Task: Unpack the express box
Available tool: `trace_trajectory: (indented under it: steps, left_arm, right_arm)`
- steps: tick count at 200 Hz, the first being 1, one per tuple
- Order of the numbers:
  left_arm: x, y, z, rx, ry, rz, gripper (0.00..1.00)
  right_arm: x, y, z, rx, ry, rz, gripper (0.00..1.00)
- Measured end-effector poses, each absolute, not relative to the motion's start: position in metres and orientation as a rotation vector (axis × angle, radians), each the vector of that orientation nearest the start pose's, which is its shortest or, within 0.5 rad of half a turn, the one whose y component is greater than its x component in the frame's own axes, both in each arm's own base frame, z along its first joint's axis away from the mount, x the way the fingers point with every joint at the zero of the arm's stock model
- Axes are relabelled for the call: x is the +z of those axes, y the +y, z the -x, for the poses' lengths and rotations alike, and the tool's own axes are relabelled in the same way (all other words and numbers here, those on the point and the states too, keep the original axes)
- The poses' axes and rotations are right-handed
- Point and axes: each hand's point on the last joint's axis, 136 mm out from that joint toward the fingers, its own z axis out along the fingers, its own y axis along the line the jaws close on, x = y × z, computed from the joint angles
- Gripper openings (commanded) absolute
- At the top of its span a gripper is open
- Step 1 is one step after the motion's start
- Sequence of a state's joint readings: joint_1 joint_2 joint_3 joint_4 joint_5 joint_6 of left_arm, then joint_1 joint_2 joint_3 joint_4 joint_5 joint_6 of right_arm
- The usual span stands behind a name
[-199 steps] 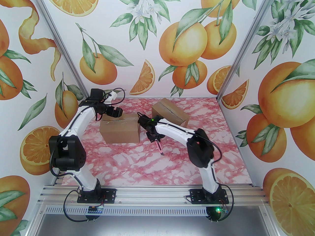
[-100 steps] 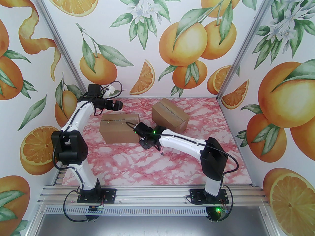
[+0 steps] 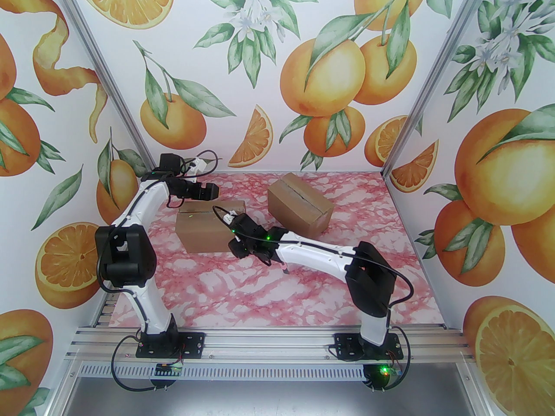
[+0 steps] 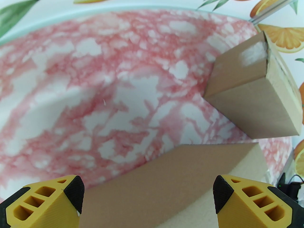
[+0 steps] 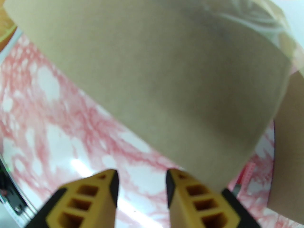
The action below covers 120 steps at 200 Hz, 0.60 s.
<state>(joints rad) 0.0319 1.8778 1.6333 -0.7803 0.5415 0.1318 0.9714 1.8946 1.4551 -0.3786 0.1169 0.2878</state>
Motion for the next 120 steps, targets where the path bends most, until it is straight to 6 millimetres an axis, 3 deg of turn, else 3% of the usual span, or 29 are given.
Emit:
trace_trajectory:
  steps: [63, 120]
  left_arm:
    - [0.185, -0.072, -0.426, -0.632, 2.495, -0.304, 0.94]
    - [0.182, -0.067, -0.379, -0.615, 2.525, -0.228, 0.94]
  right_arm:
    - [0.137, 0.374, -0.392, 0.433, 2.327, 0.42, 0.42]
    - [0.152, 0.397, -0.434, 0.453, 2.272, 0.373, 0.44]
